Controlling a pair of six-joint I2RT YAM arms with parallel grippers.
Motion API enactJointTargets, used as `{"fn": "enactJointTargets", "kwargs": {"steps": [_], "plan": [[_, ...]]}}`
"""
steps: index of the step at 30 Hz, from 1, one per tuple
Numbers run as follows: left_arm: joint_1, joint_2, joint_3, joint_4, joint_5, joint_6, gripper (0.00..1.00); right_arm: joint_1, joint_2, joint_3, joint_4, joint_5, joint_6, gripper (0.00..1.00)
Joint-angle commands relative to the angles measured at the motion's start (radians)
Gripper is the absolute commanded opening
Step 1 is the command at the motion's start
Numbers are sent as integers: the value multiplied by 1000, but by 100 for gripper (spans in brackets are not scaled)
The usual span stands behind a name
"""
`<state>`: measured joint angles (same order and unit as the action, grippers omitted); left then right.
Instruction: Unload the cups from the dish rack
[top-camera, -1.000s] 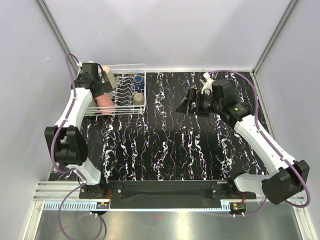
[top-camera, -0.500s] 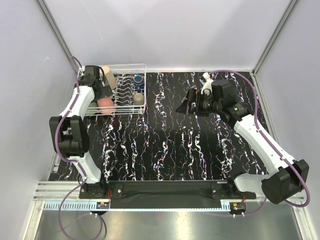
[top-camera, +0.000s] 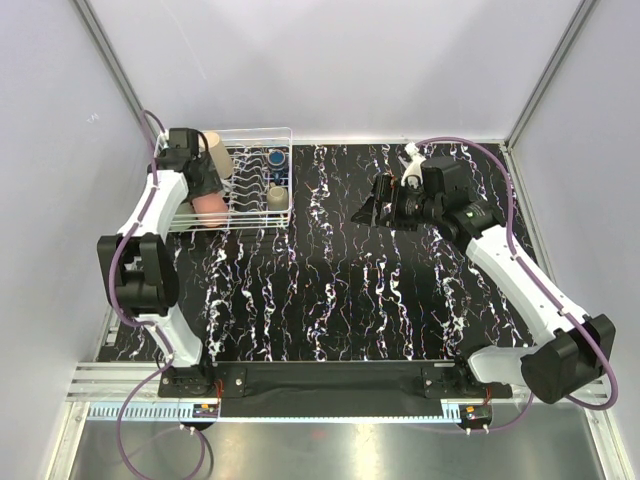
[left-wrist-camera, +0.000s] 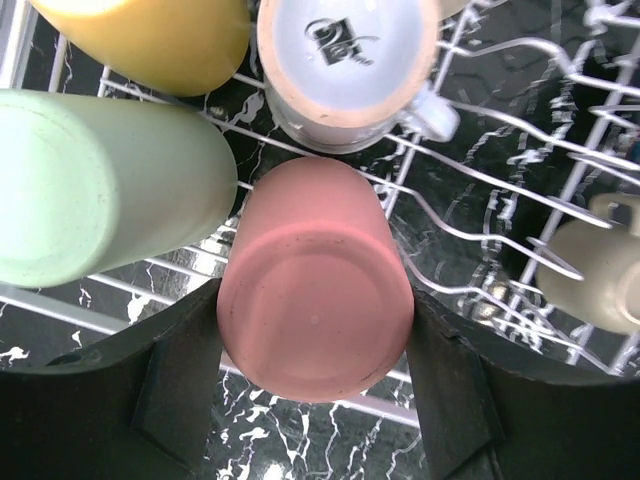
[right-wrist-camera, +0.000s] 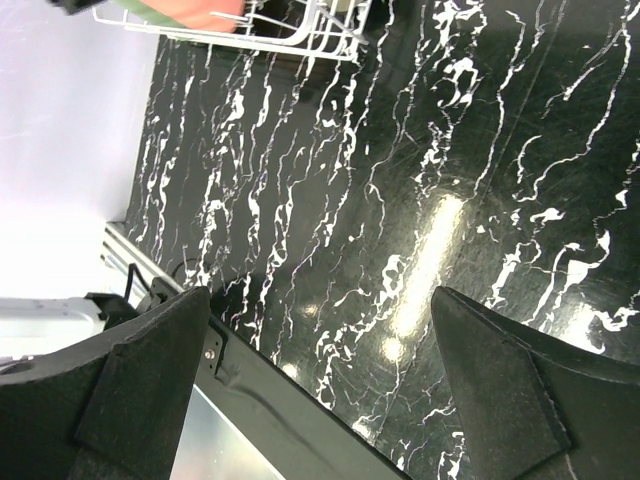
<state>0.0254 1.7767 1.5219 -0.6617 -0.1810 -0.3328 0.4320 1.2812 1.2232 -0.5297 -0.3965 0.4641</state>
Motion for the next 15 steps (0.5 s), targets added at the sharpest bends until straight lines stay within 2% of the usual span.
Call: {"fn": "enactJointTargets", "kwargs": {"steps": [1,6,10,13,15], "plan": [[7,-103,76,-6,29,24,2,2,7,55,-13,35,-13,100],[7,-183,95,-13,97,23,0,1,20,74,22,21,11,100],[5,-246,96,-16,205,-8,0,1,53,108,60,-2,36,100],[7,-308,77,13,332,-47,0,2,86,150,89,-27,56,99],[7,-344,49,57,484,-81,0,4,105,154,118,-50,79,98]]}}
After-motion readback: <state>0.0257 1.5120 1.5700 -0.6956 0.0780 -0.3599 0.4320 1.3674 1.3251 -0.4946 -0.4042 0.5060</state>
